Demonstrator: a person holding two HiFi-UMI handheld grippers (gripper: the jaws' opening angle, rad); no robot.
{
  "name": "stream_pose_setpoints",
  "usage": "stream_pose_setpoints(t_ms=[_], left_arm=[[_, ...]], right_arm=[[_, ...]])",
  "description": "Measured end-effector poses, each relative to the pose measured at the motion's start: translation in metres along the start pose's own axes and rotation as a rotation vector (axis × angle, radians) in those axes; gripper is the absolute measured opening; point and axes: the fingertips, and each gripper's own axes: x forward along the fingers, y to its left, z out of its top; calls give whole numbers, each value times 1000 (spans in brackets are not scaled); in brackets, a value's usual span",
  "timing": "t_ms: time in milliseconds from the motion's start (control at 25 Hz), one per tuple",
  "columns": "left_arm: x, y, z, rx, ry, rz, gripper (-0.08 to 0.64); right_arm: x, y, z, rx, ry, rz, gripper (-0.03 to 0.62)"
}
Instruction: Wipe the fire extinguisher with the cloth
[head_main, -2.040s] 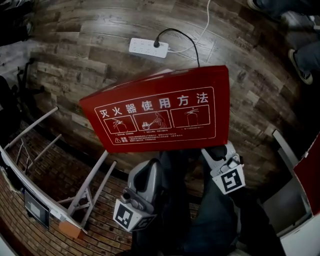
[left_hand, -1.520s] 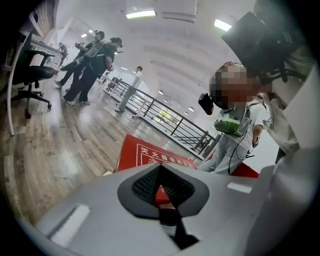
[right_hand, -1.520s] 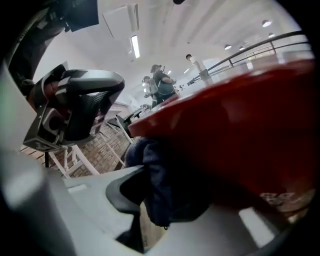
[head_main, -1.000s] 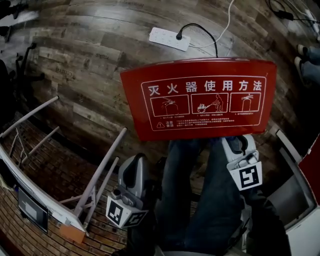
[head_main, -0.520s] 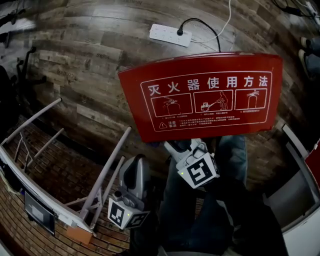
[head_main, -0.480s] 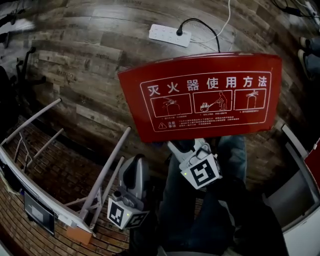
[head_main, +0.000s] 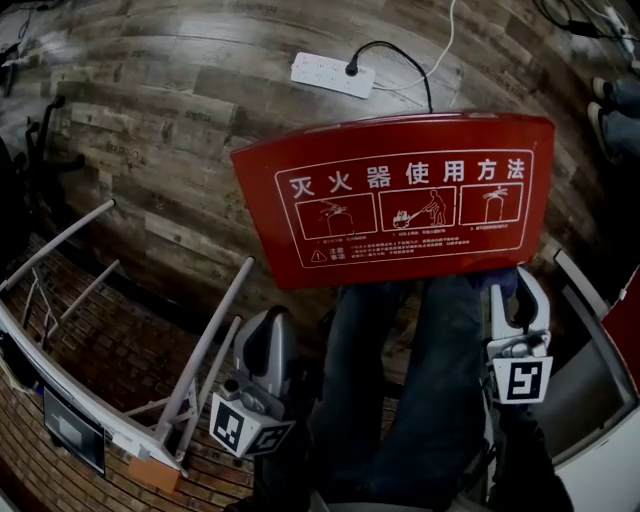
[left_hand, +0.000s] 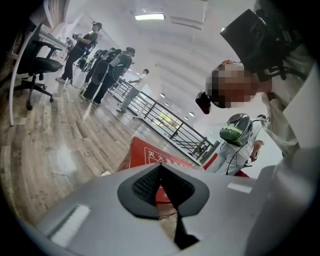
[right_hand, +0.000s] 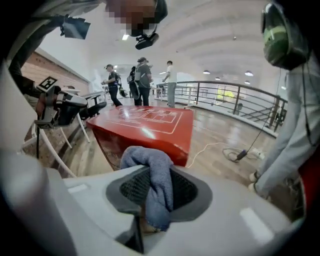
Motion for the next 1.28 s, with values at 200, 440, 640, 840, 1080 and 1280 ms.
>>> stream_pose_setpoints(t_ms=[200,440,640,840,1080,1280], left_arm=[[-2,3,-1,12,10,-1,5],[4,-4,1,-3,2,-23,5],[4,1,3,12,0,9,5],[-1,8,5,39,15,31,5],[5,6,3,35,23,15,5],[5,3,-4,7,19,14,5]], right_arm=[[-31,4,66,-218,-93,-9,107],[36,27,101,-454,32,85,107],[71,169,131,-690,-31,411,107],[78,208,139,-789,-111,564,109],[93,51,170,-684,-112,274,107],[104,-8,171,-604,16,63,107]])
